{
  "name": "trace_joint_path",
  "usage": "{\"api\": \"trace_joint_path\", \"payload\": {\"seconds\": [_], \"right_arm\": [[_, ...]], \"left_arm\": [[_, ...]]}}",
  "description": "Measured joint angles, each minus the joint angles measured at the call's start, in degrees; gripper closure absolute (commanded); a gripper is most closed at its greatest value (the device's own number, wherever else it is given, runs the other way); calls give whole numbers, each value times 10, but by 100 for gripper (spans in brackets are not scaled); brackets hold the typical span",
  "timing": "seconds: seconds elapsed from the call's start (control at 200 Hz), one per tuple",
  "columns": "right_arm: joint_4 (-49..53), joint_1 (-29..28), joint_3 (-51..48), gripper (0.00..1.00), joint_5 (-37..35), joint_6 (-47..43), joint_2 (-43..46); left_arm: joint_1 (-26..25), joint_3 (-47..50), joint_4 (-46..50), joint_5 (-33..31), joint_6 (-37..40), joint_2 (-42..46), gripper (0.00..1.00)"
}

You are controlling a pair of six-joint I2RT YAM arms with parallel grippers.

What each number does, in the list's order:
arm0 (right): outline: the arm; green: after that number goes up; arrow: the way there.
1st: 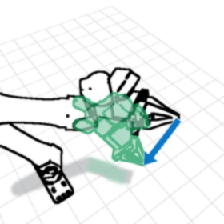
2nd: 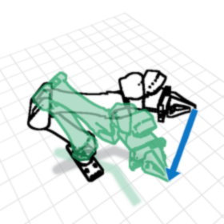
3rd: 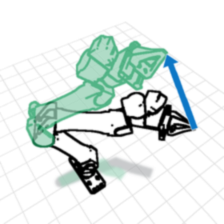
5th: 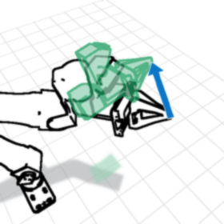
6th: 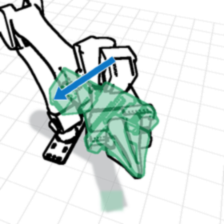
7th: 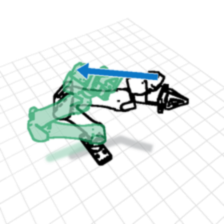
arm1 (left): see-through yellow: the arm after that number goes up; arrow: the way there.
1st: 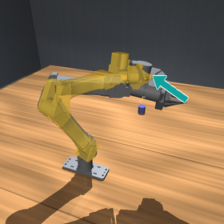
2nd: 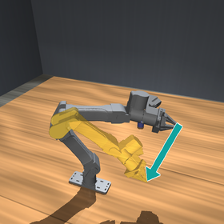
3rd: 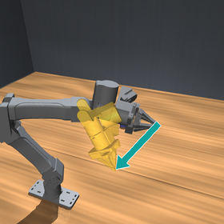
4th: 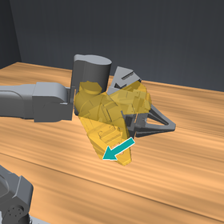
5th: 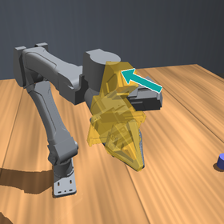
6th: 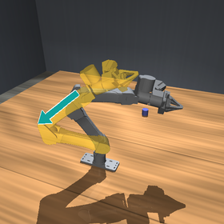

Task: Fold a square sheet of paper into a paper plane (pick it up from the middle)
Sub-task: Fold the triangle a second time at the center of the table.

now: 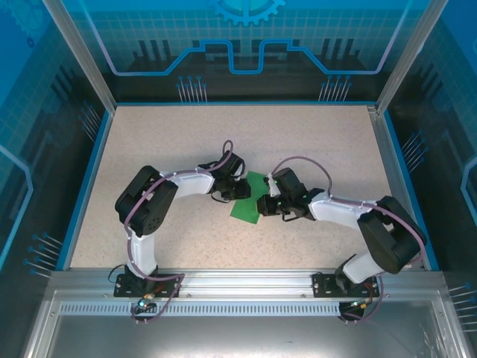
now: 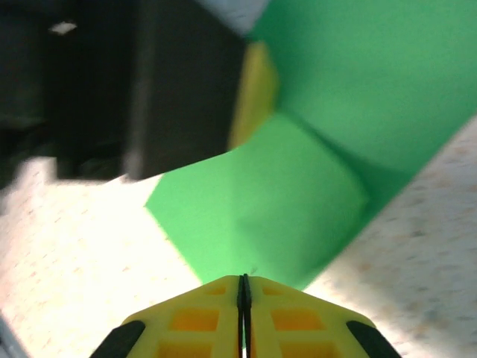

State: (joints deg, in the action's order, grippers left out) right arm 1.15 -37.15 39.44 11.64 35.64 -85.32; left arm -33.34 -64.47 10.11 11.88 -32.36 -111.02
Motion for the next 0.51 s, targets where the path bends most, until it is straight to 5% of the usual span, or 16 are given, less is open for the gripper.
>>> {"api": "trace_joint_path", "payload": {"seconds": [0.505], "right_arm": [[10,-37,27,98,12,-4,-78]], "left_arm": [[2,-7,-17,15,21,-13,83]]}}
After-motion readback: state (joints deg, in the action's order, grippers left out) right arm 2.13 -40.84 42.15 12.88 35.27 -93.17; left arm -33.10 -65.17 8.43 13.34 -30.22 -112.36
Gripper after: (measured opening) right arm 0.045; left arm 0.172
